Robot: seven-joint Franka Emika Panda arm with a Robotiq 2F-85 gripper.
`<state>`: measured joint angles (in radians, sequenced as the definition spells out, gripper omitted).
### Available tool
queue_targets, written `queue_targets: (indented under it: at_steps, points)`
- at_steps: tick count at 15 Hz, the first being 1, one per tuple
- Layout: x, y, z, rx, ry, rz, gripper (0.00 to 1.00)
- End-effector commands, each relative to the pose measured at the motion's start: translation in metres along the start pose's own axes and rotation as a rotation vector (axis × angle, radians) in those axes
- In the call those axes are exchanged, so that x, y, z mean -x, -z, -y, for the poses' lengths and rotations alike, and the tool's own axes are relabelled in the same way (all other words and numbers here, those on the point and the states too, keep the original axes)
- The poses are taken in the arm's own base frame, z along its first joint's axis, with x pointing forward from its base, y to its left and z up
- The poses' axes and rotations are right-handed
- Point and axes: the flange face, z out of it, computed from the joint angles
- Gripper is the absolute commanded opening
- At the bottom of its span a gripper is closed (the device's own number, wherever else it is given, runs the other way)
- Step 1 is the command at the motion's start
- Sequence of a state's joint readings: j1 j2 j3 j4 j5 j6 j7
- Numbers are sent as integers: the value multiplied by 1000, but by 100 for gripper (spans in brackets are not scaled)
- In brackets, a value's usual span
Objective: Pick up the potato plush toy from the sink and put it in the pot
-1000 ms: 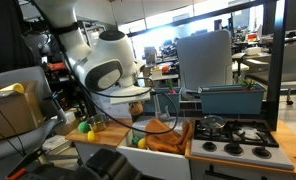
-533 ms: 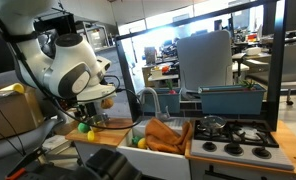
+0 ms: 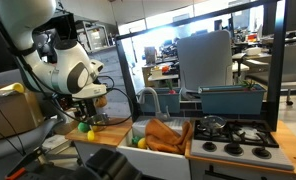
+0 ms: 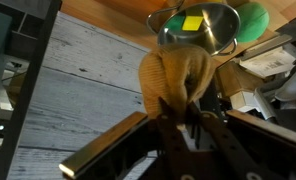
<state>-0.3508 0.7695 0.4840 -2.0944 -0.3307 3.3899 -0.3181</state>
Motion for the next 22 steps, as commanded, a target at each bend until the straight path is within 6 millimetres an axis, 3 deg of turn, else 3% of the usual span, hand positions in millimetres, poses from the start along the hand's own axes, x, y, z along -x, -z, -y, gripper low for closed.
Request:
queue_targets:
  at_steps: [1,6,11,22]
  points:
    - [-15,-14,-2,5,-44,99,5]
    - [-12,-29,-12,41,-49,197,5]
    - [-13,-36,-3,65,12,195,5]
    - [-9,-36,-6,100,35,216,5]
